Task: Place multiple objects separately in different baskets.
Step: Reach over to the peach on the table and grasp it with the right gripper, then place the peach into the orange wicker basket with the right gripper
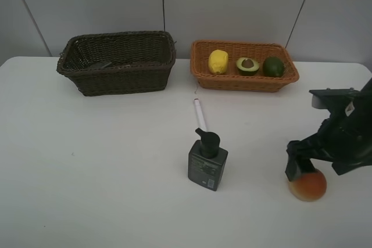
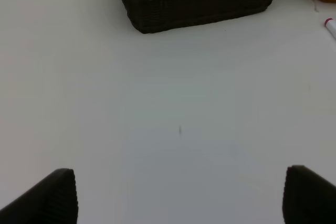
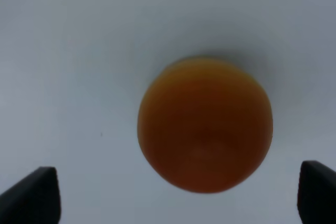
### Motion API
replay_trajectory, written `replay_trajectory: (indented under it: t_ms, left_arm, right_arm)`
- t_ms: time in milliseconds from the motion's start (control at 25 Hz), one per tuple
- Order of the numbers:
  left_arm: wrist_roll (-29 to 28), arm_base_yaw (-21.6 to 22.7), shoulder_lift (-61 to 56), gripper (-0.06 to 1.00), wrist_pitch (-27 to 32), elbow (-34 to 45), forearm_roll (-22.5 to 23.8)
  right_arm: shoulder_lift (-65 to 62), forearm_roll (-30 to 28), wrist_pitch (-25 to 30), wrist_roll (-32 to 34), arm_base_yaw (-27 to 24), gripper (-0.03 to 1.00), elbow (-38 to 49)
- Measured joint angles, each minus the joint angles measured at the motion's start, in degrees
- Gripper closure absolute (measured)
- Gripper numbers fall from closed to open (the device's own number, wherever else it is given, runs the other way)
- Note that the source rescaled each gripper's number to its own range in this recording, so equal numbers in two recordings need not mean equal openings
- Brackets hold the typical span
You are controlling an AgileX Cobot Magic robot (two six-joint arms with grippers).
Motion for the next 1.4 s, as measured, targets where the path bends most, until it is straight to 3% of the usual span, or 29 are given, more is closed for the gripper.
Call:
replay_trajectory:
  t_ms: [680,760,920,1160,1400]
  left_arm:
    - [0.0,0.0,0.0,-0.05,0.0,0.0,0.0]
    - [0.0,0.0,0.0,-0.05,0.0,0.0,0.0]
    - [0.0,0.0,0.0,-0.05,0.0,0.0,0.0]
    - [0.0,0.0,0.0,-0.05,0.0,0.0,0.0]
    - [0.0,0.0,0.0,-0.05,0.0,0.0,0.0]
  right_arm:
    - [16.5,-1.9,-4.7,0.3,0.0,-0.01,0.0]
    - [17.0,-2.2,-4.7,0.3,0.0,0.08,0.0]
    - [17.1,-2.3,-4.5,0.3,0.0,0.43,0.0]
    - [15.1,-2.1,-1.8,0.3,0.0,0.43,-1.1]
    - [7.0,-2.4,8.0,0.3,0.0,0.43,-10.4]
